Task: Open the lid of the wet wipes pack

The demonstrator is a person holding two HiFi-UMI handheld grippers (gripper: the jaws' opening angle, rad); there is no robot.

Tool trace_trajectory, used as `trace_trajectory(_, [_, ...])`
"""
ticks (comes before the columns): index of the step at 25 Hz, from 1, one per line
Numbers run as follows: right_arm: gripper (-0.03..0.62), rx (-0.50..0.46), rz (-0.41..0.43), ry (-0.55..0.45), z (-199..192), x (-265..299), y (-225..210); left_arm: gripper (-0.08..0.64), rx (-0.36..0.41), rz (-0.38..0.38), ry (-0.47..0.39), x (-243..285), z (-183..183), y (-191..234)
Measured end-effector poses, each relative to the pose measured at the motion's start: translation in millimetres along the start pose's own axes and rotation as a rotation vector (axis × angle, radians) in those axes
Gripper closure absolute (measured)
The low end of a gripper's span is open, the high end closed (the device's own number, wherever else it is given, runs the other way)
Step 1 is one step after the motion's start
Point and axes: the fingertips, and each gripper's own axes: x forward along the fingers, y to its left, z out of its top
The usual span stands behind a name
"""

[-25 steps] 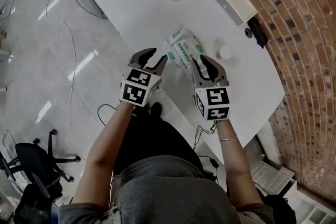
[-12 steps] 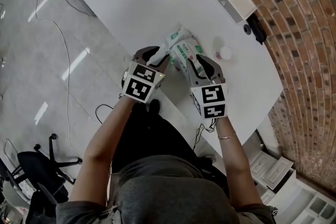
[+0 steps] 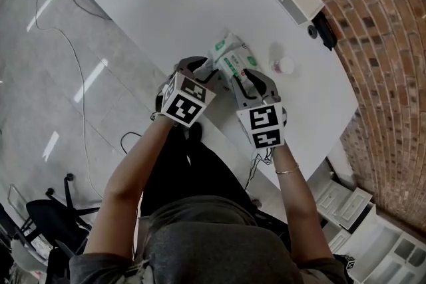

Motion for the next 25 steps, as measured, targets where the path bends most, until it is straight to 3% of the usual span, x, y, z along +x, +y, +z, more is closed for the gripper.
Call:
trace_trajectory(10, [0.469, -0.05, -0.001, 0.083, -8.9, 10.9, 3.3, 0.408, 0.064, -0.042, 0.082, 14.0, -7.2, -2.6])
trace_trajectory(25, [0.465, -0.119, 0.014, 0.217, -21.6, 26.1, 11.5, 0.408, 0.073, -0.071, 0.08, 16.3, -13.1, -3.0])
